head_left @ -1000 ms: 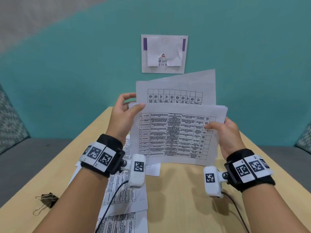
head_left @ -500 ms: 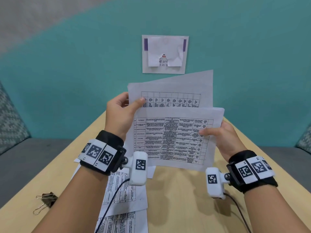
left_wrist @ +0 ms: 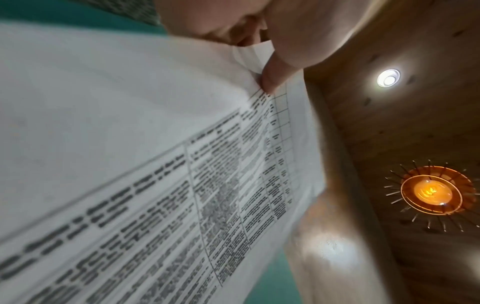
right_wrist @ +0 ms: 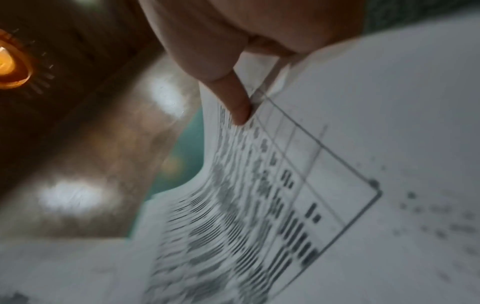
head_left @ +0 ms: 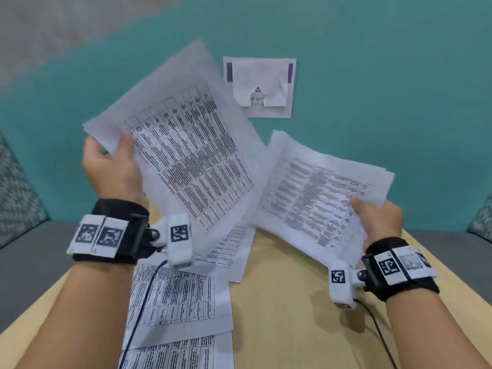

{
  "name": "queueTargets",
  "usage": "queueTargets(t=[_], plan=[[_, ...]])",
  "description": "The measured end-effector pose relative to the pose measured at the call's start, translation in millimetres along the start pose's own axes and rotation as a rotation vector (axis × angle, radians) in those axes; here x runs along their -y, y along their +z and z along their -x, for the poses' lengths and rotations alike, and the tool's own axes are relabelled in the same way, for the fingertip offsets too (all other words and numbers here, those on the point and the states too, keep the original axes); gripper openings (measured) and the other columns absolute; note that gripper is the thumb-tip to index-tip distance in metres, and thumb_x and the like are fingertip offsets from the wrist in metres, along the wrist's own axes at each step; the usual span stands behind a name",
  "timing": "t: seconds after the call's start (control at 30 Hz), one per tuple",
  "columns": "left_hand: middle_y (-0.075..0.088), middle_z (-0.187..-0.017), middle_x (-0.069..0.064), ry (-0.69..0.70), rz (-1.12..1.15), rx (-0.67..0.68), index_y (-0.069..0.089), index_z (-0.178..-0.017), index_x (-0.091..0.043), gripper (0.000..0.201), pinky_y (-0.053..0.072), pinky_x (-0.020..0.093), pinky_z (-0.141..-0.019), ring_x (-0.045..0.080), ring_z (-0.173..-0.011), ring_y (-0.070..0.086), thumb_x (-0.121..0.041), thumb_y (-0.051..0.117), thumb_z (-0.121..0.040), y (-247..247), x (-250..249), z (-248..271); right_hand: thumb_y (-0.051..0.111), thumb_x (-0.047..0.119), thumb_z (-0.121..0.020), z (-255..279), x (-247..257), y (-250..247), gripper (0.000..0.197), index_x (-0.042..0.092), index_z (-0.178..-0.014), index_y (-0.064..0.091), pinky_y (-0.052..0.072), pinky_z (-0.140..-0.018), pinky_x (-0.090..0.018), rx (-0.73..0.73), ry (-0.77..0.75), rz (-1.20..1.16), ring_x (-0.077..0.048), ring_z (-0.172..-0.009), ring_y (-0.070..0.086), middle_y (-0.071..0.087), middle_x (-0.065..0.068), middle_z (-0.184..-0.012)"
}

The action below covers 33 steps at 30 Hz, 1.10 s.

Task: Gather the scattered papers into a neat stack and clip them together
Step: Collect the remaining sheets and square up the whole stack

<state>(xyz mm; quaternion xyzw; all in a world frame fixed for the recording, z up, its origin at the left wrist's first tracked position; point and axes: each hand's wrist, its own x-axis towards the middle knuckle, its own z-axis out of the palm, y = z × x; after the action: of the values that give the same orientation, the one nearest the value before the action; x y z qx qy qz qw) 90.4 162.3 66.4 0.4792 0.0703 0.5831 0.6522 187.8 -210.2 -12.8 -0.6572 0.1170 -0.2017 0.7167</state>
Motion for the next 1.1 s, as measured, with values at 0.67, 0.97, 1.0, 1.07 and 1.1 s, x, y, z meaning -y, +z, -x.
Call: queueTargets(t=[0.67, 0.97, 1.0, 1.07, 1.1], plan=[[0.059, -0.137, 0.009, -0.710, 0.048, -0.039, 0.043, -0.145, -0.009, 0.046, 0.045, 0.049, -0.110, 0.029, -0.121, 0.060, -0.005, 0.053, -0.101, 31.2, 39.6, 61.0, 0.052, 0.000, -0.095, 54.5, 0.3, 70.4, 0.015, 0.003, -0.094, 0.067, 0.053, -0.096, -0.043, 0.323, 0.439, -0.449, -0.031, -0.097, 0.067, 0.073, -0.009, -0.097], [0.060, -0.131, 0.013, -0.956, 0.040, 0.040, 0.055, -0.132, -0.012, 0.072, 0.051, 0.064, -0.089, 0.039, -0.111, 0.064, -0.013, 0.073, -0.062, 23.9, 26.0, 60.2, 0.048, -0.003, -0.089, 75.4, 0.8, 73.1, 0.023, 0.012, -0.100, 0.062, 0.047, -0.092, -0.048, 0.470, 0.508, -0.440, -0.033, -0.095, 0.058, 0.060, -0.017, -0.103], [0.064, -0.128, 0.016, -0.983, 0.040, 0.072, 0.060, -0.128, -0.010, 0.072, 0.049, 0.068, -0.088, 0.043, -0.108, 0.067, -0.009, 0.071, -0.058, 20.3, 29.4, 57.4, 0.048, -0.002, -0.091, 76.6, 2.3, 72.5, 0.023, 0.010, -0.103, 0.063, 0.047, -0.099, -0.051, 0.472, 0.500, -0.448, -0.034, -0.097, 0.062, 0.064, -0.018, -0.105], [0.066, -0.121, 0.018, -0.993, 0.010, 0.059, 0.062, -0.123, -0.009, 0.068, 0.047, 0.074, -0.087, 0.049, -0.105, 0.067, -0.004, 0.071, -0.055, 13.7, 43.2, 48.7, 0.051, 0.001, -0.096, 77.4, 6.4, 68.8, 0.022, 0.009, -0.106, 0.069, 0.051, -0.100, -0.054, 0.508, 0.462, -0.453, -0.033, -0.099, 0.069, 0.074, -0.016, -0.106], [0.068, -0.117, 0.017, -0.983, -0.022, 0.071, 0.062, -0.122, -0.010, 0.070, 0.047, 0.073, -0.089, 0.049, -0.106, 0.066, -0.003, 0.073, -0.053, 13.7, 37.2, 48.3, 0.052, 0.004, -0.097, 77.1, 10.5, 66.8, 0.022, 0.011, -0.107, 0.071, 0.054, -0.097, -0.052, 0.526, 0.442, -0.445, -0.031, -0.098, 0.070, 0.076, -0.012, -0.105]])
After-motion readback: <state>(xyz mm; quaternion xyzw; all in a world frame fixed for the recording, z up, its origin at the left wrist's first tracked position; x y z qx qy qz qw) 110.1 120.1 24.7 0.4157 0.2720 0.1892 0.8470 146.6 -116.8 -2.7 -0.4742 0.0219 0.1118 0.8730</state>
